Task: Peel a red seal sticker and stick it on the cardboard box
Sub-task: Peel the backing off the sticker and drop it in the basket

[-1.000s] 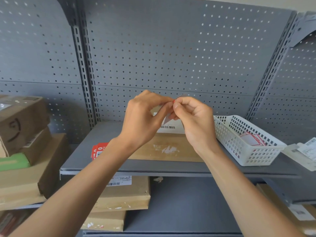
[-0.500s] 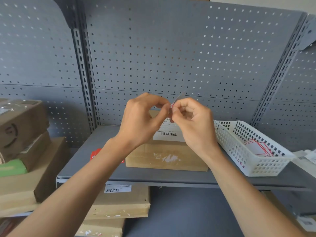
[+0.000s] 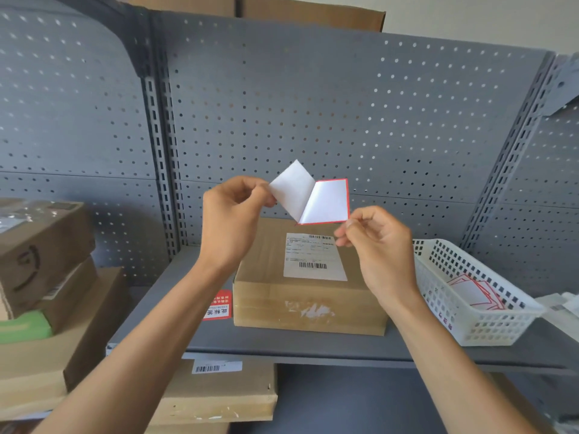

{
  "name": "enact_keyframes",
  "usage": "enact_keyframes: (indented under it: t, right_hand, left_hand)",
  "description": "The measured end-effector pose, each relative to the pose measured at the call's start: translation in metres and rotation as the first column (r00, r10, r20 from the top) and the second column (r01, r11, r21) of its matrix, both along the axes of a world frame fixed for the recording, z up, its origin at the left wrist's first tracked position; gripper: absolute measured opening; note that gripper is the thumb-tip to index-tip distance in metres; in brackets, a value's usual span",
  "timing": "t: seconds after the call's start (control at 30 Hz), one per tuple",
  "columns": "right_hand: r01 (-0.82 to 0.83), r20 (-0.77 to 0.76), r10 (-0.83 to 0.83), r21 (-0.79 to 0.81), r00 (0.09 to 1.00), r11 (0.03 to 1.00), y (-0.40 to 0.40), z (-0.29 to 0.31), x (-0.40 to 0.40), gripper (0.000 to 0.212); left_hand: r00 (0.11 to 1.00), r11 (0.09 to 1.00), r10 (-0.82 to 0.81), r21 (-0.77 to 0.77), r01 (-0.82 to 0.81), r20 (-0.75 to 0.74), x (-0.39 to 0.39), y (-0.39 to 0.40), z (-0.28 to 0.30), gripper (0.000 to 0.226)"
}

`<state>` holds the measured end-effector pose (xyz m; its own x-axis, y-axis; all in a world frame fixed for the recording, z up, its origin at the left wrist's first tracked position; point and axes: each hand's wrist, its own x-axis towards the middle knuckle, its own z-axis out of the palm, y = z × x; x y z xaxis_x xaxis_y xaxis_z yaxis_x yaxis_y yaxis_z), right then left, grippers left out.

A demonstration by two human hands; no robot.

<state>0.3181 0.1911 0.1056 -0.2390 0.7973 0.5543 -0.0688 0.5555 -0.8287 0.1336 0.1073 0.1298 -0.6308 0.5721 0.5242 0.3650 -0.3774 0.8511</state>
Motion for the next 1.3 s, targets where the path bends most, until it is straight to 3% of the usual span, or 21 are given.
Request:
enact_keyframes:
  t: [0.13,0.33,0.6,0.97,1.3]
  right_hand:
    - [0.015,-0.043,-0.017,-0.061,0.999,0.998,0.000,-0.008,0.003,0.009]
    - [0.083,-0.042,-0.089,-0.129,0.995,0.988,0.000,-0.015,0.008,0.012]
    - [0.133,-0.009,-0.135,-0.145,0.991,0.980,0.001,-0.013,0.035,0.016]
    - [0.233,-0.033,-0.242,-0.180,0.970,0.956,-0.002,-0.008,0.087,0.019]
    - [0.488,0.176,-0.457,-0.236,0.872,0.840,0.018,0.001,0.176,0.016]
  left_hand:
    - [0.988,0.999,0.016,0.029,-0.021,0.156,-0.009,-0.004,-0.008,0.018]
    - [0.968,0.996,0.058,0.048,-0.071,0.244,-0.020,-0.013,-0.011,0.020]
    - [0.961,0.989,0.049,0.119,-0.085,0.274,-0.025,-0.021,-0.008,0.019]
    - [0.961,0.988,-0.106,0.138,0.073,0.255,0.016,0.002,-0.011,0.018]
    - [0.943,0.976,-0.211,0.101,0.190,0.258,0.070,0.032,-0.018,0.014]
